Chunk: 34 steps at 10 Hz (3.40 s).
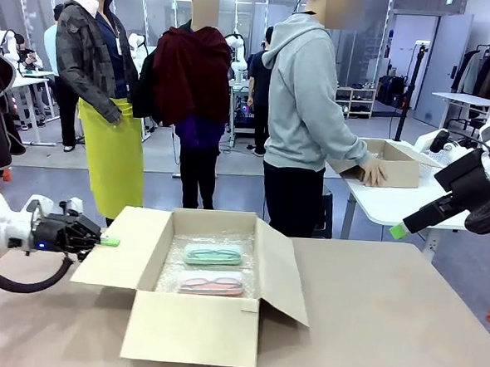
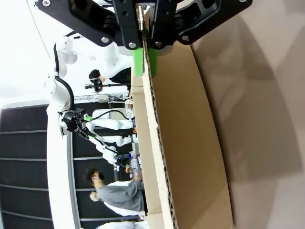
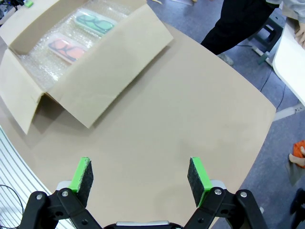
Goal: Pack the glasses set securely to prepare it for shipping.
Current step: Position the Package Box on the left side of the table.
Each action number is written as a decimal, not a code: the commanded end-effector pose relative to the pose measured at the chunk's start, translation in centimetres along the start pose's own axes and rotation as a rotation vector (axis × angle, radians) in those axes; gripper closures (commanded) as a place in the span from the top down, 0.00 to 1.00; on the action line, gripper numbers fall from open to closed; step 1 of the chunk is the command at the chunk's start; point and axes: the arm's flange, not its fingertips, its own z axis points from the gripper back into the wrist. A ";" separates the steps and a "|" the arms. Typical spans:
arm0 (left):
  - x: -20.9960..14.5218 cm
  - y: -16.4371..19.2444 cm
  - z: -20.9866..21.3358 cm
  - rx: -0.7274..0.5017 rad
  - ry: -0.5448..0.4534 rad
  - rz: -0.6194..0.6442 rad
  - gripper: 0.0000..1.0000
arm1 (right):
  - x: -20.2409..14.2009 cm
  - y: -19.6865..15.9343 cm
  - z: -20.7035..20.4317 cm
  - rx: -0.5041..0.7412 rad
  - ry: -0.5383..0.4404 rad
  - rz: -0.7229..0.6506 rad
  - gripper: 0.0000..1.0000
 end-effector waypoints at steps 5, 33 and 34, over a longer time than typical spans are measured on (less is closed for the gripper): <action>-1.8 -1.4 11.3 0.018 -0.001 -0.010 0.05 | 0.1 0.4 0.1 -0.004 0.003 -0.017 1.00; -5.5 -2.3 29.4 0.311 -0.169 -0.029 0.90 | 0.1 0.4 0.1 -0.004 0.003 -0.017 1.00; -6.0 -3.7 30.2 0.358 -0.173 -0.063 1.00 | 0.1 0.4 0.1 -0.004 0.003 -0.017 1.00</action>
